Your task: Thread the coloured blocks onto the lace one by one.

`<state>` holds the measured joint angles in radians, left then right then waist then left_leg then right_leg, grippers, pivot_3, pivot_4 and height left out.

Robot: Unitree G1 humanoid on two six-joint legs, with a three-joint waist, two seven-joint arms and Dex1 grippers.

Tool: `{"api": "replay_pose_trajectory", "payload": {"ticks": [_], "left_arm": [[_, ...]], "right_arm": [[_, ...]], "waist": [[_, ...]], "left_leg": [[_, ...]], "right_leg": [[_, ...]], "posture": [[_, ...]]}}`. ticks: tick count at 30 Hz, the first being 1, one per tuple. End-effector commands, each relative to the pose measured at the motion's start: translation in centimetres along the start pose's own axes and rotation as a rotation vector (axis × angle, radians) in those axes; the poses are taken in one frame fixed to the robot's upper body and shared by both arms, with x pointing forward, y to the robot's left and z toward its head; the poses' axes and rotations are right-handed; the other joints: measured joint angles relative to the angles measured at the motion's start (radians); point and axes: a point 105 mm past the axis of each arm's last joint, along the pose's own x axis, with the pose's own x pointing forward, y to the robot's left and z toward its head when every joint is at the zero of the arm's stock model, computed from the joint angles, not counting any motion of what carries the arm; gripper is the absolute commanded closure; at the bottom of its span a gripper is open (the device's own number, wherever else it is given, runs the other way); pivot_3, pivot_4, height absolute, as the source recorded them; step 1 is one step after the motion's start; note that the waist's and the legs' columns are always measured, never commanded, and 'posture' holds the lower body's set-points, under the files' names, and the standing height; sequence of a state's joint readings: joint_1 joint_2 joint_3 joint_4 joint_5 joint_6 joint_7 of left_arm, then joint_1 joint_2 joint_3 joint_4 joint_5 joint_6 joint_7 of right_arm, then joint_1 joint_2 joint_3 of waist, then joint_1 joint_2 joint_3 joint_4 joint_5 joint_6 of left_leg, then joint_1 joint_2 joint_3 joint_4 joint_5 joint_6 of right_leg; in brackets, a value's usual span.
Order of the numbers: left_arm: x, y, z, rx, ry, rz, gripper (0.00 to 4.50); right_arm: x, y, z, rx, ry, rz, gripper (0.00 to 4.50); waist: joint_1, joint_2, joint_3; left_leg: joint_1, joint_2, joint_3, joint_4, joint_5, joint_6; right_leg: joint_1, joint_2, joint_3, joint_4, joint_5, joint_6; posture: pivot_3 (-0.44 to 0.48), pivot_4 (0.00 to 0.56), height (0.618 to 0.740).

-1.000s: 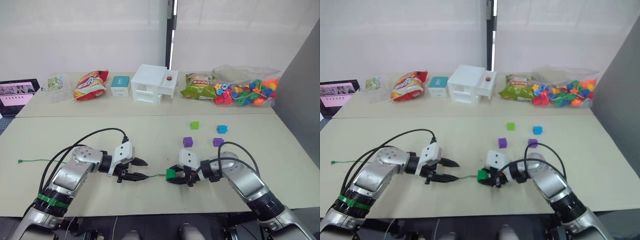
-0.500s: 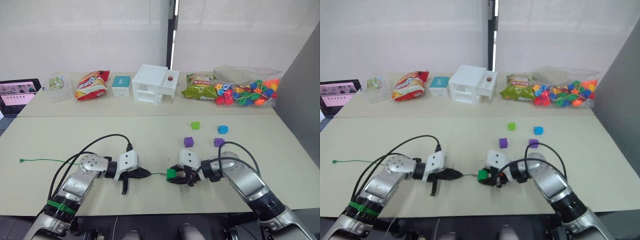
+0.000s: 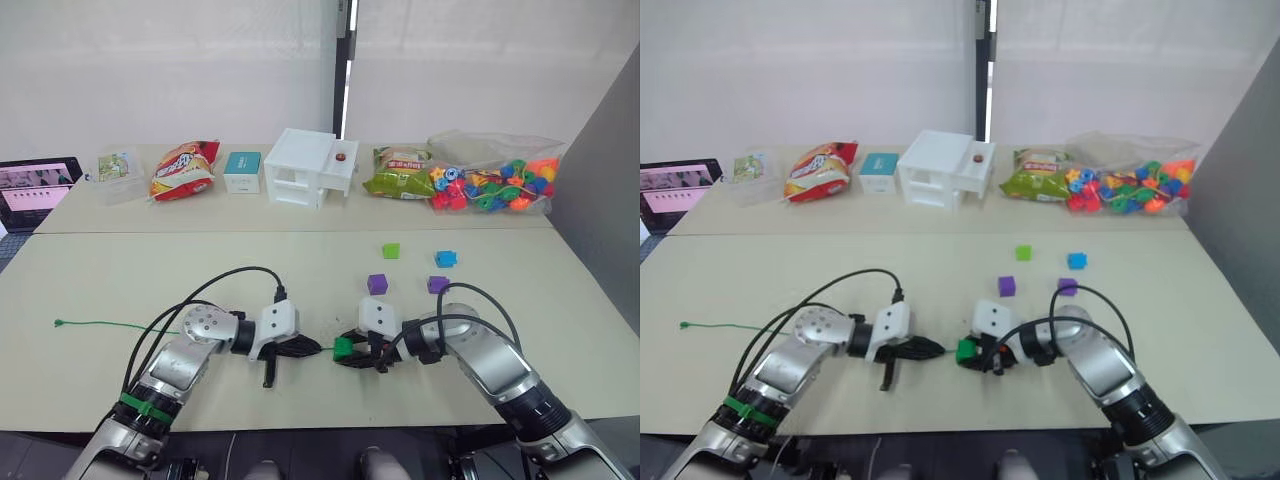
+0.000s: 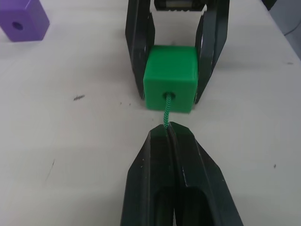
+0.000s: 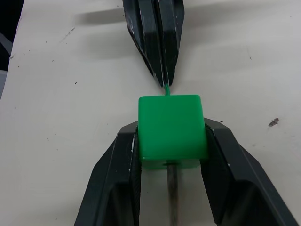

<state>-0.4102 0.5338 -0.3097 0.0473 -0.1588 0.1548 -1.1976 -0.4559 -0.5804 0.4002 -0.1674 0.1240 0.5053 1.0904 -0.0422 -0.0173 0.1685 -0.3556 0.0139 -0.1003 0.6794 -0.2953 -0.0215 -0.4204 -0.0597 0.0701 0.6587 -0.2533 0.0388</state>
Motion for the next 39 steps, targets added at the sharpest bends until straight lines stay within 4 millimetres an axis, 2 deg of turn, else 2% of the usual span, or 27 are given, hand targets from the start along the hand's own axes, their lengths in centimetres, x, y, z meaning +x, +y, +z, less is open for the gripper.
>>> {"api": "replay_pose_trajectory", "payload": {"ticks": [1,11,12,14,16,18,22,23,24,27,33,34,35,39], "left_arm": [[0.6,-0.1,1.3,0.036,-0.027,-0.005,4.46],[0.0,0.2,1.1,-0.028,-0.007,0.030,4.46],[-0.2,0.1,1.3,-0.038,-0.013,0.022,3.92],[-0.5,0.0,1.9,-0.065,-0.039,0.005,3.33],[-0.7,0.1,2.4,-0.065,-0.058,0.005,2.65],[-0.8,0.2,2.5,-0.053,-0.054,0.010,1.96],[-0.3,0.2,2.3,-0.015,-0.007,-0.001,0.72],[-0.1,0.2,2.3,-0.001,0.003,-0.006,0.33],[0.2,0.2,2.4,-0.001,0.004,-0.008,0.06],[1.8,0.7,2.4,0.039,0.024,0.009,0.06],[3.5,0.5,1.9,0.028,0.021,-0.026,0.06],[3.7,0.4,1.9,0.021,0.016,-0.035,0.47],[3.8,0.4,1.9,0.018,0.014,-0.041,0.60],[3.7,0.2,2.1,0.012,0.003,-0.068,1.89]], "right_arm": [[-0.2,-0.2,0.6,-0.020,-0.009,-0.016,3.31],[-0.2,-0.1,0.5,-0.009,-0.006,-0.011,3.31],[-0.2,-0.2,0.5,-0.007,-0.007,-0.011,3.31],[-0.2,-0.4,0.7,-0.005,-0.015,-0.020,3.31],[-0.4,-0.5,1.0,-0.002,-0.030,-0.028,2.25],[-0.6,-0.4,1.2,0.000,-0.034,-0.027,1.52],[-1.8,0.1,1.2,0.007,-0.033,-0.015,0.23],[-2.1,0.2,1.1,0.007,-0.030,-0.020,0.00],[-2.4,0.2,1.0,0.008,-0.026,-0.026,0.00],[-3.7,0.1,0.3,0.005,0.010,-0.042,0.00],[-4.6,-0.2,-0.8,0.003,0.065,-0.067,0.00],[-4.6,-0.3,-0.9,0.003,0.068,-0.071,0.00],[-4.6,-0.3,-0.9,0.003,0.069,-0.073,0.00],[-4.5,-0.5,-0.9,0.002,0.066,-0.079,0.00]], "waist": [[0.000,0.000,0.000],[0.000,0.000,0.000],[0.000,0.000,0.000],[0.000,0.000,0.000],[0.000,0.000,0.000],[0.000,0.000,0.000],[0.004,0.000,0.000],[0.004,0.000,0.000],[0.004,0.000,0.000],[0.010,0.000,0.000],[0.004,0.000,0.000],[0.003,0.000,0.000],[0.002,0.000,0.000],[0.003,0.000,0.000]], "left_leg": [[0.000,0.000,0.000,0.000,0.000,0.000],[0.000,0.000,0.000,0.000,0.000,0.000],[0.000,0.000,0.000,0.000,0.000,0.000],[0.000,0.000,0.000,0.000,0.000,0.000],[0.000,0.000,0.000,0.000,0.000,0.000],[0.000,0.000,0.000,0.000,0.000,0.000],[-0.001,0.000,0.000,0.000,0.000,0.000],[-0.001,0.000,0.000,0.000,0.000,0.000],[-0.001,0.000,0.000,0.000,0.000,0.000],[-0.001,0.000,0.000,0.000,0.000,0.000],[-0.001,0.000,0.000,0.000,0.000,0.000],[-0.001,0.000,0.000,0.000,0.000,0.000],[-0.001,0.000,0.000,0.000,0.000,0.000],[-0.001,0.000,0.000,0.000,0.000,0.000]], "right_leg": [[0.000,0.000,0.000,0.000,0.000,0.000],[0.000,0.000,0.000,0.000,0.000,0.000],[0.000,0.000,0.000,0.000,0.000,0.000],[0.000,0.000,0.000,0.000,0.000,0.000],[0.000,0.000,0.000,0.000,0.000,0.000],[0.000,0.000,0.000,0.000,0.000,0.000],[-0.001,0.000,0.000,-0.001,0.000,0.000],[0.000,0.000,0.000,-0.001,0.000,0.000],[0.000,0.000,0.000,-0.001,0.000,0.000],[0.000,0.000,0.000,-0.002,0.000,0.000],[0.000,0.000,0.000,-0.002,0.000,0.000],[0.000,0.000,0.000,-0.002,0.000,0.000],[0.000,0.000,0.000,-0.002,0.000,0.000],[0.000,0.000,0.000,-0.002,0.000,0.000]], "posture": [[0.000,0.150,0.740],[0.000,0.150,0.740],[0.000,0.150,0.740],[0.000,0.150,0.740],[0.000,0.150,0.740],[0.000,0.150,0.740],[0.000,0.150,0.740],[0.000,0.150,0.740],[0.000,0.150,0.740],[0.000,0.150,0.740],[0.000,0.150,0.740],[0.000,0.150,0.740],[0.000,0.150,0.740],[0.000,0.150,0.740]]}}
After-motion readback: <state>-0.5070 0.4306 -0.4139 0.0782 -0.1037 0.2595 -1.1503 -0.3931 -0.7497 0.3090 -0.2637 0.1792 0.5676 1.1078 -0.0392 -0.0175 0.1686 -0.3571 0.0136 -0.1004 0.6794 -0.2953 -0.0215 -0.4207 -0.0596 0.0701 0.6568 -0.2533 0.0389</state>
